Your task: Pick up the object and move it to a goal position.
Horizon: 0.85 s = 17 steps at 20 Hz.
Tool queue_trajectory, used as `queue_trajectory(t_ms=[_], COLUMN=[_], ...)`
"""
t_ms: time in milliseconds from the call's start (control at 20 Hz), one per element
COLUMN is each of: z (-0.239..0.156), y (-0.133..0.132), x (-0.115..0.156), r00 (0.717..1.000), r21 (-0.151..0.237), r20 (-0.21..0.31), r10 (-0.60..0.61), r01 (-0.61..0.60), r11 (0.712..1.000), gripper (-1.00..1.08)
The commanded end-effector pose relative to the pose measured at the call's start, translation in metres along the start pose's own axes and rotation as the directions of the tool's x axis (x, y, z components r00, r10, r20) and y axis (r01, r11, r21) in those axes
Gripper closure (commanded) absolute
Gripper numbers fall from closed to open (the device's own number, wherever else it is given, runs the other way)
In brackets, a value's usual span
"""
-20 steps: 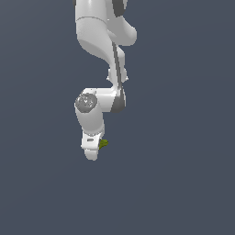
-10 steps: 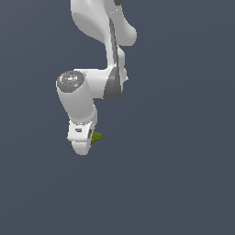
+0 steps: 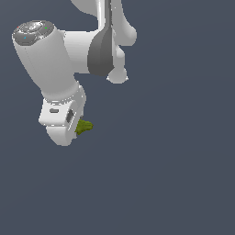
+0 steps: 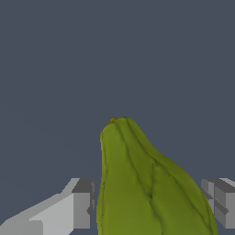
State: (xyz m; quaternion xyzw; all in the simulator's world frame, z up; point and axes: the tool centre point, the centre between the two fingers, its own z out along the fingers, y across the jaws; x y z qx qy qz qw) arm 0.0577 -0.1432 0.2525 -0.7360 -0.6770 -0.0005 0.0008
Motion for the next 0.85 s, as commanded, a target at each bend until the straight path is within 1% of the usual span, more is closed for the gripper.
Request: queue_trajectory(t_ms=[0,350,800], z=[-0.023,-0.061,-0.076], y=[0.004,0.011,0.015], x=[-0.005,-0.015,-0.019], r00=[1.0,1.0,1.0], r21=[-0.001,-0.001,-0.001], r20=[0.0,0.001,0.001], r10=[0.0,0.001,0.001], r01=[0.0,-0.001,-0.001], r11=[1.0,1.0,1.0], gripper=[1.08,1.08,1.08])
